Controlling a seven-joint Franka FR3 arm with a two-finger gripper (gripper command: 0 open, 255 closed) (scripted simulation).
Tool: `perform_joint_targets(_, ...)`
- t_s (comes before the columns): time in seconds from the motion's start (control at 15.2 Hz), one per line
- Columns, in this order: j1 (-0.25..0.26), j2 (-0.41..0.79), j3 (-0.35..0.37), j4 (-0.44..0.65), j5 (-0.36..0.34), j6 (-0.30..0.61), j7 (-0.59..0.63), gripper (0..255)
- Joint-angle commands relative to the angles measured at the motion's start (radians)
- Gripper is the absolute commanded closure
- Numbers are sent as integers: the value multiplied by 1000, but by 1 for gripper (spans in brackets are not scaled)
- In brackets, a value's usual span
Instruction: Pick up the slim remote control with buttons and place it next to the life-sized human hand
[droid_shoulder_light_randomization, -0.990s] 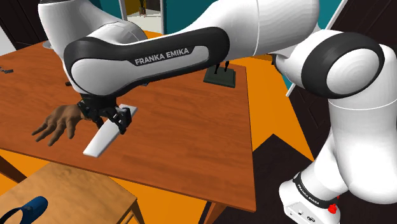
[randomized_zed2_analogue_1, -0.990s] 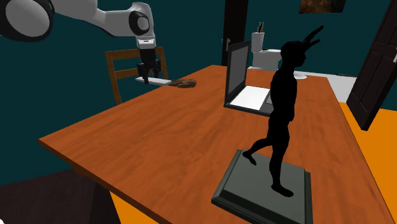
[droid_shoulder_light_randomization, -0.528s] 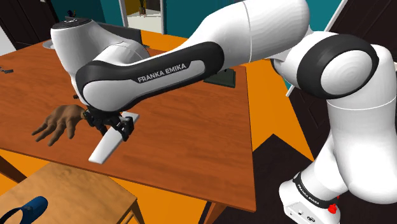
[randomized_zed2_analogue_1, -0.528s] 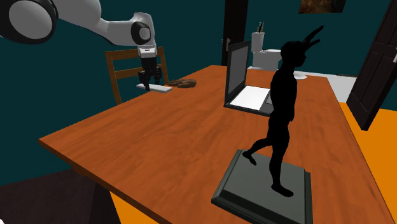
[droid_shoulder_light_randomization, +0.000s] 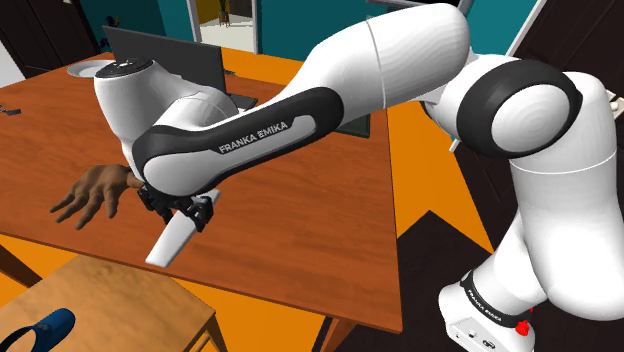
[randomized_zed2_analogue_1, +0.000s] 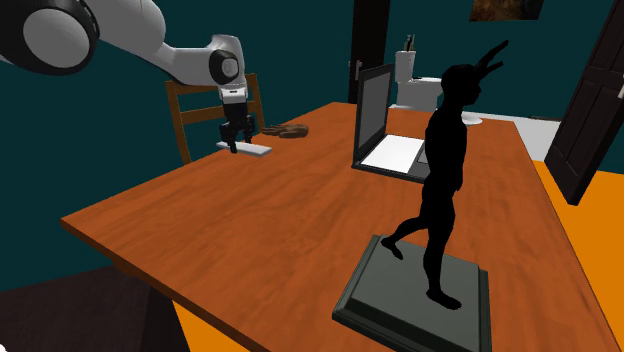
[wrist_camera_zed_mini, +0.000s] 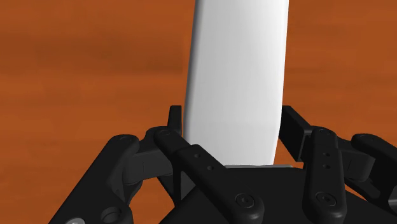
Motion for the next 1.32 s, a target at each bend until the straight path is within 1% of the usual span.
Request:
perform_joint_targets(0.0, 1, 2, 0, 1, -1, 2, 1, 255)
perform_joint_targets(0.33, 1, 2, 0, 1, -1, 2, 1, 255)
perform_joint_targets(0.4, 1, 2, 0, 1, -1, 2, 1, 0)
perform_joint_targets(0.73, 1, 2, 0, 1, -1, 2, 1, 0)
perform_joint_targets(0.99, 2, -37, 10, 67, 16, -101, -11, 0)
perform_joint_targets(1.25, 2, -37, 11, 67, 16, -101, -11, 0)
